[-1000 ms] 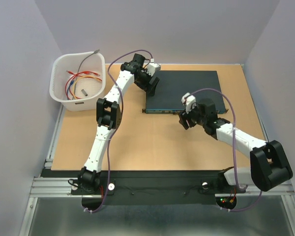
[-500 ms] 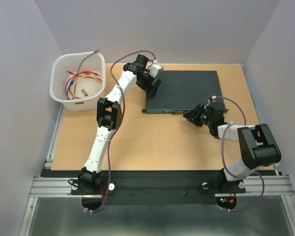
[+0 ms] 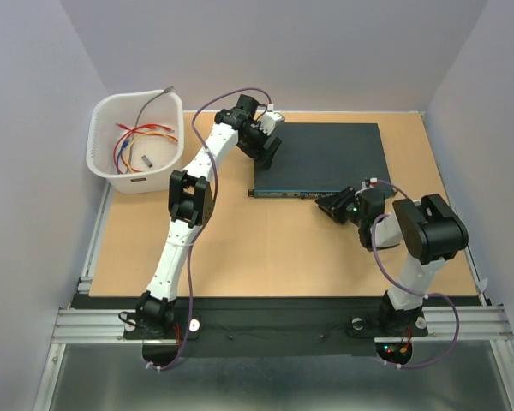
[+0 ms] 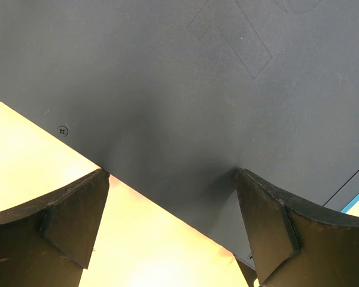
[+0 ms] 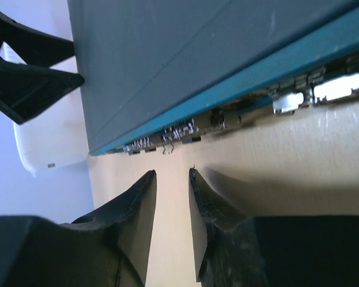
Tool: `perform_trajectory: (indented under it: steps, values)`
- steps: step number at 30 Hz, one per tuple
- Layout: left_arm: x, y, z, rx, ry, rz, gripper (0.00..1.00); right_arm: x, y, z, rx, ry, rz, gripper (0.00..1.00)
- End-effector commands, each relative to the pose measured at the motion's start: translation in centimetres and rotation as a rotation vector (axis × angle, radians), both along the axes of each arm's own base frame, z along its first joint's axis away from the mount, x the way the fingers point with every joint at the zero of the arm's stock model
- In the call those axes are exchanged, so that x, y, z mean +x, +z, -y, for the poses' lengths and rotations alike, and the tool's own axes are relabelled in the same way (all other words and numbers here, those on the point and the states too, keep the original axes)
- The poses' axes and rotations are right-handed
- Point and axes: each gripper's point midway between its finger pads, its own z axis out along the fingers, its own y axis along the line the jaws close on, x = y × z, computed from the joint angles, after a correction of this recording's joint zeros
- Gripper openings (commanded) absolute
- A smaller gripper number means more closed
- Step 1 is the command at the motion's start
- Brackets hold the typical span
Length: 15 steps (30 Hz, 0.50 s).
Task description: Pull the plug from the switch port
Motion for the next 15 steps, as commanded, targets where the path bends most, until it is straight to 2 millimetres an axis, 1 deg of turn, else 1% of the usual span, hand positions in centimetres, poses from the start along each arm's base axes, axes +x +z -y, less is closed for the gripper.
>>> perform_trajectory:
  steps: [1,2,3,5,8,15]
  values:
    - [0.0,4.3,0.4,-0.027,-0.016,0.071,0.97,2.2,2.8,0.2,0.065,-0.053,0.144,0.33]
    - [0.0,4.2,0.4,-0.025,-0.015,0.070,0.97,2.3,2.3,0.1,0.074,-0.052,0.129,0.32]
    - [0.0,4.1,0.4,-0.026,-0.015,0.068,0.97,2.5,2.8,-0.1,0.096,-0.054,0.149,0.32]
    - [0.0,4.1,0.4,-0.024,-0.016,0.070,0.97,2.5,2.7,0.1,0.112,-0.075,0.158,0.29]
    - [0.1,4.0,0.3,-0.022,-0.016,0.069,0.97,2.6,2.7,0.2,0.111,-0.076,0.163,0.29]
    - [0.1,3.8,0.4,-0.021,-0.014,0.065,0.97,3.4,3.5,0.2,0.114,-0.078,0.201,0.27]
